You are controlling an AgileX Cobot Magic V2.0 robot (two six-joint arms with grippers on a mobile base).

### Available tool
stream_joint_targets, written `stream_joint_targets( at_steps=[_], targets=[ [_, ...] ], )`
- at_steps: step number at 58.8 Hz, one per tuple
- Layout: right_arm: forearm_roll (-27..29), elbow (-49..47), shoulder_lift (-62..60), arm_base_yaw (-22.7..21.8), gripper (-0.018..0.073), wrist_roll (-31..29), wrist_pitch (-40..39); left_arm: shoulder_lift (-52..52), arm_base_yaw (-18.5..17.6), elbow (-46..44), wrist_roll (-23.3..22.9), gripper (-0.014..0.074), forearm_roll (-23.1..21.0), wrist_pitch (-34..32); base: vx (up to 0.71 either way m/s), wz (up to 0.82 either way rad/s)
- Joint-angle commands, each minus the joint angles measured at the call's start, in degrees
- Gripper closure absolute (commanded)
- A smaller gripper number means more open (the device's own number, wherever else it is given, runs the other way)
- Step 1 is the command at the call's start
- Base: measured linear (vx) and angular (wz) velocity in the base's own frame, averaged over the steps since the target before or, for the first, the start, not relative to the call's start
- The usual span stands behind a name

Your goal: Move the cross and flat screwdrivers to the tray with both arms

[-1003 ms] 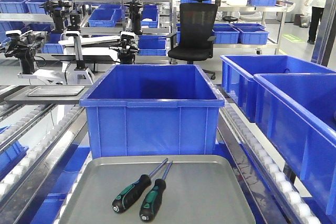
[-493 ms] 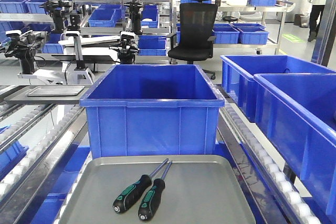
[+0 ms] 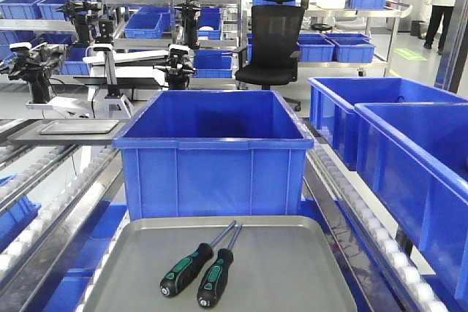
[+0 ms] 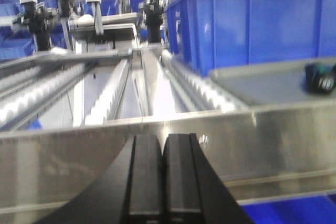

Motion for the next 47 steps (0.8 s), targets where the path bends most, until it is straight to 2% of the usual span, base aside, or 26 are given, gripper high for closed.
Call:
stream_joint_targets(
  at_steps=[1, 9, 47],
  targets=[
    [0.7, -1.6, 0.8, -0.1, 0.0567, -0.1, -3.6, -1.1, 0.2, -1.3, -0.6, 0.0599, 0.3, -2.2, 0.0, 0.0],
    [0.7, -1.6, 0.8, -0.1, 0.0567, -0.1, -3.6, -1.0, 0.2, -1.3, -0.6, 0.0599, -0.6, -0.5, 0.0, 0.0],
    [0.8, -1.6, 0.8, -0.1, 0.0567, -0.1, -3.5, -1.0, 0.2, -1.3, -0.6, 0.0599, -0.6, -0.5, 0.0, 0.0]
  ],
)
